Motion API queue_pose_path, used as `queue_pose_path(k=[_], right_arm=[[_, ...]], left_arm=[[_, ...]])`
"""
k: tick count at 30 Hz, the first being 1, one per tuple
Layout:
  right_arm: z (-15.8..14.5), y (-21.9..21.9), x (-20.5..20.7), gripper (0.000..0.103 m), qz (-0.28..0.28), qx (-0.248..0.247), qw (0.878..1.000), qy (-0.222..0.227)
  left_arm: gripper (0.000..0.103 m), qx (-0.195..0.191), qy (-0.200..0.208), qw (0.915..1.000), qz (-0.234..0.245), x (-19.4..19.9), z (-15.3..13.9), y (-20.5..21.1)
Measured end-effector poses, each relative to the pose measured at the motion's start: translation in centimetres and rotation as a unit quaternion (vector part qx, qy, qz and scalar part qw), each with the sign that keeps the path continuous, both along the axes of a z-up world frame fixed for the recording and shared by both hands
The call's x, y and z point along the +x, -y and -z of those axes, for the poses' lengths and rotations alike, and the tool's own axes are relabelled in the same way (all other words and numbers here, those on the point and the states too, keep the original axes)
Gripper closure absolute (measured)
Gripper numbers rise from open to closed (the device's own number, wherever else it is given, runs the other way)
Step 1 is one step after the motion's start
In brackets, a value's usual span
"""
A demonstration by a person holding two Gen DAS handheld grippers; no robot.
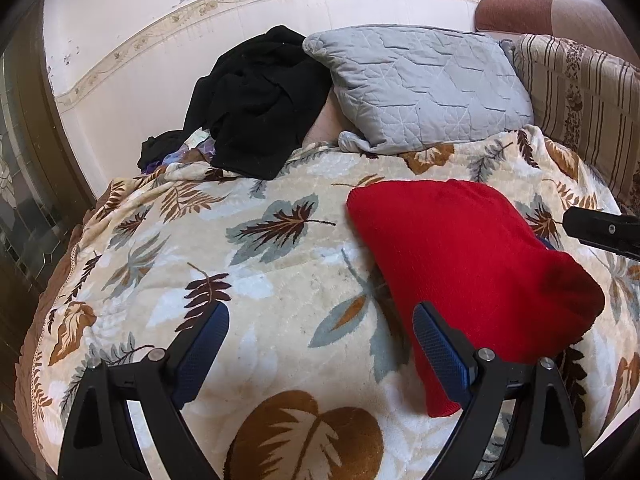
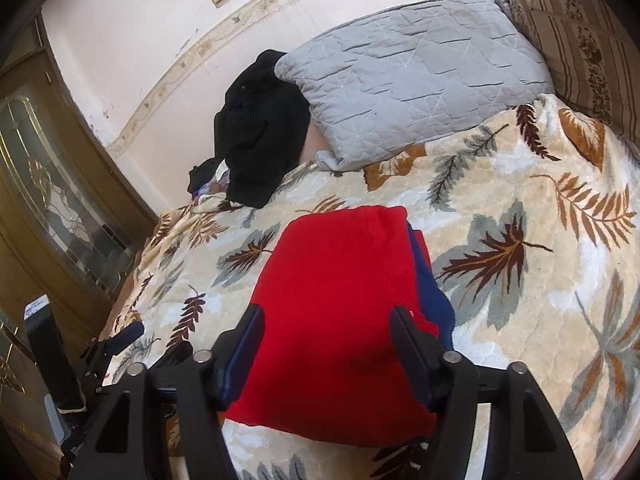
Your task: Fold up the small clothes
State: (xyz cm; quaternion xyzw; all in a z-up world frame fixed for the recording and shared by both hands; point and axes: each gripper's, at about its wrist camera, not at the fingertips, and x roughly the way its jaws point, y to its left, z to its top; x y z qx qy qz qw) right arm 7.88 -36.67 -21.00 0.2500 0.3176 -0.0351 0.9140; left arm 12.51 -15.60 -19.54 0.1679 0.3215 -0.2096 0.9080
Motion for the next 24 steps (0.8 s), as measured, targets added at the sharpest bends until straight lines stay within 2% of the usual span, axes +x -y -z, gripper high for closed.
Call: queue_pose_path(k=[7,13,17,24], right_arm=[[1.6,0.3,0.7,0.038,0.002,0.015,1.000,-0.021],[4.6,0.9,2.4,0.038,0.002,0.050,0.995,-0.083],[4.8,0.8,2.7,0.038,0.000,0.046,0.995,-0.086],[4.8,1.4,2.5,0.038,-0.002,0.065,0.995,-0.081]], left_arm=[[0.010,0.004,-0.004,1.0000,-0.001,0.3,0.3,0.1],[0.010,0.017,-0.013,0.9998,-0.001,0.9,1.2,0.7],[0.010,0.027,-0.027,0.9993,-0.003,1.6,2.1,1.2],[0.010,0.033,-0.033,0.9989,-0.003,1.9,2.7,1.7]])
